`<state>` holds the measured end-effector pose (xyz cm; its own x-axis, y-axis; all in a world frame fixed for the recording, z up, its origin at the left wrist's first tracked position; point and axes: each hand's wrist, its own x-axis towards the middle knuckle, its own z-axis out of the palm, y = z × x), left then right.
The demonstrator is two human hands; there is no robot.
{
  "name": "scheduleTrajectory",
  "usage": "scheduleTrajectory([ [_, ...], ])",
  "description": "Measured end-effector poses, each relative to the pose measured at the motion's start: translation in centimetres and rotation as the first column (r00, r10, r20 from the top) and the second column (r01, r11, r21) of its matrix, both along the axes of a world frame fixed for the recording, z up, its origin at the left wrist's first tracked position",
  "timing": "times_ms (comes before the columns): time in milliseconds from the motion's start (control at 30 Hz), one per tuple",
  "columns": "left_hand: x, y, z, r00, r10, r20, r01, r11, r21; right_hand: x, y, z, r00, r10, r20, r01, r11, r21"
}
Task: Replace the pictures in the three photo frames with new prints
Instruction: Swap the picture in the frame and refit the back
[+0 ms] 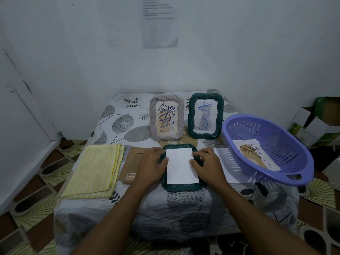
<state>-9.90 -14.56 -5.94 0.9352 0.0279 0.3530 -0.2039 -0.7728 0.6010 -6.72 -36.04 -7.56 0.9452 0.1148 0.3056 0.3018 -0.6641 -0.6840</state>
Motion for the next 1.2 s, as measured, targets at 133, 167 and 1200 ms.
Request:
scheduleTrajectory([
  [133,-0.2,2.0,1.4,0.991,0.122,0.055,-0.125,0.990,0.067,-0.1,0.0,0.0,1.000,-0.002,0.006,0.002,1.000,0.005],
  [167,-0.3,2.7,1.3,0.984,0.173,0.046,-0.178,0.977,0.121,-0.1,0.0,0.1,1.000,-0.005,0.006,0.004,1.000,0.007],
  [1200,0.8,-3.4,3.0,0.975,0.133,-0.177,-0.184,0.932,-0.312,0.6,-0.2,5.8,0.921,0.112,-0.374,0.040,0.926,0.375],
])
